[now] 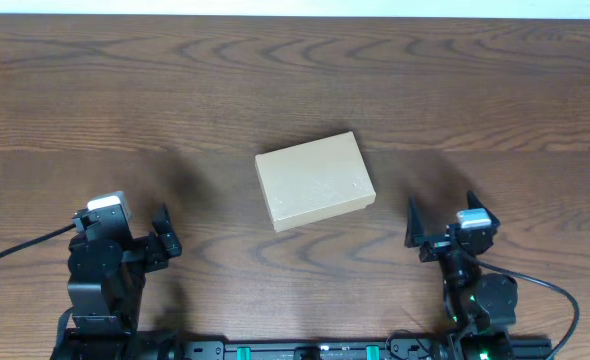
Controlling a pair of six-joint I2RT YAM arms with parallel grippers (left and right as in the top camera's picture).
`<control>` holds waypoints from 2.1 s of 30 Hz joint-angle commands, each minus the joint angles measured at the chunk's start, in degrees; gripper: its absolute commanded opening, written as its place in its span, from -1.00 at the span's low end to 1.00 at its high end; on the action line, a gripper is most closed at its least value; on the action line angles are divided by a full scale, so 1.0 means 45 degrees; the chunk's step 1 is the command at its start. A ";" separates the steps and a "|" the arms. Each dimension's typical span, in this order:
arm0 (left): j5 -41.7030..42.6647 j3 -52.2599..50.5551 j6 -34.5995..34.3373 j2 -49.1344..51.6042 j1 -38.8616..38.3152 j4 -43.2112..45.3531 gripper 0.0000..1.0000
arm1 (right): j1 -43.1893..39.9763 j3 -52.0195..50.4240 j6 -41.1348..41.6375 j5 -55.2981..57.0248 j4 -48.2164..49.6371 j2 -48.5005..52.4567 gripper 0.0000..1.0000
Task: Pack container
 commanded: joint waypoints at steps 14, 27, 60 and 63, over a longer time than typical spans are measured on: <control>-0.0223 -0.0029 0.0000 -0.0034 -0.0029 -0.0019 0.91 | 0.0204 -0.0068 -0.0583 0.0170 -0.1117 -0.0083 0.99; -0.0223 -0.0024 0.0000 -0.0034 -0.0029 -0.0019 0.90 | 0.0204 -0.0068 -0.0583 0.0170 -0.1117 -0.0083 0.98; -0.0272 -0.4522 0.1734 -0.2186 -0.0029 0.8607 0.90 | 0.0204 -0.0068 -0.0583 0.0170 -0.1117 -0.0083 0.99; -0.0282 -0.5644 0.1739 -0.2997 -0.0024 0.9690 0.90 | 0.0204 -0.0068 -0.0588 0.0170 -0.1117 -0.0083 0.98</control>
